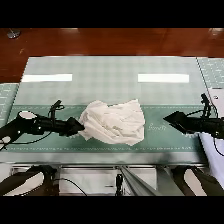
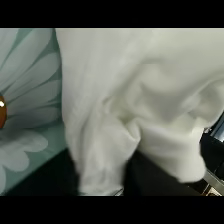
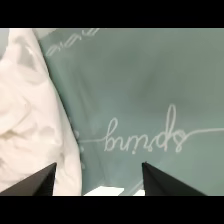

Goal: Fold the shirts.

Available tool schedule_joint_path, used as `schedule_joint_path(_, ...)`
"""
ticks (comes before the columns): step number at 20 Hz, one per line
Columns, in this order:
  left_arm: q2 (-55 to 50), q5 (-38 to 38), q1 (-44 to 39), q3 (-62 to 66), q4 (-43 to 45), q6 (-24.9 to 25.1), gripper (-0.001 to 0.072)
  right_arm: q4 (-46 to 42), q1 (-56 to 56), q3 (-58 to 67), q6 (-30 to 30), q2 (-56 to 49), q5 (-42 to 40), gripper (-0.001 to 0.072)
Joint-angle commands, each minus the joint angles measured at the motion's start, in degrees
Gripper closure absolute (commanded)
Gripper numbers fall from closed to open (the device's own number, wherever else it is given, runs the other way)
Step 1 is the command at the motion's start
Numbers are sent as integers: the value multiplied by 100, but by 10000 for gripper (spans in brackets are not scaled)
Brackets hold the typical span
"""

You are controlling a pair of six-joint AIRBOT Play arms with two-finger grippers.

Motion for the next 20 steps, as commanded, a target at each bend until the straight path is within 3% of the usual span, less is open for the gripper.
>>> schedule_joint_path(1, -149, 170, -197, 120, -234, 326, 680, -136, 94, -133, -4, 2, 354, 112)
schedule_joint_path(7, -146, -153, -208, 282, -210, 378, 680, -192, 2197, -138, 256, -1067, -339, 112)
schedule_joint_path(13, -142, -181, -216, 286, -210, 501, 680, 339, 3438, 645, 262, -2308, -726, 112)
schedule_joint_path(14, -138, -221, -216, 286, -212, 538, 680, 422, 3585, 728, 258, -2450, -754, 146)
schedule_joint_path(16, -101, -299, -216, 291, -216, 682, 680, 474, 3801, 890, 256, -2634, -868, 447)
schedule_joint_path(17, -46, -328, -214, 310, -221, 721, 680, 468, 3856, 988, 195, -2658, -863, 663)
schedule_joint_path(20, 284, -824, -208, 837, -232, 778, 681, -175, 3770, 1762, 116, -2603, -166, 688)
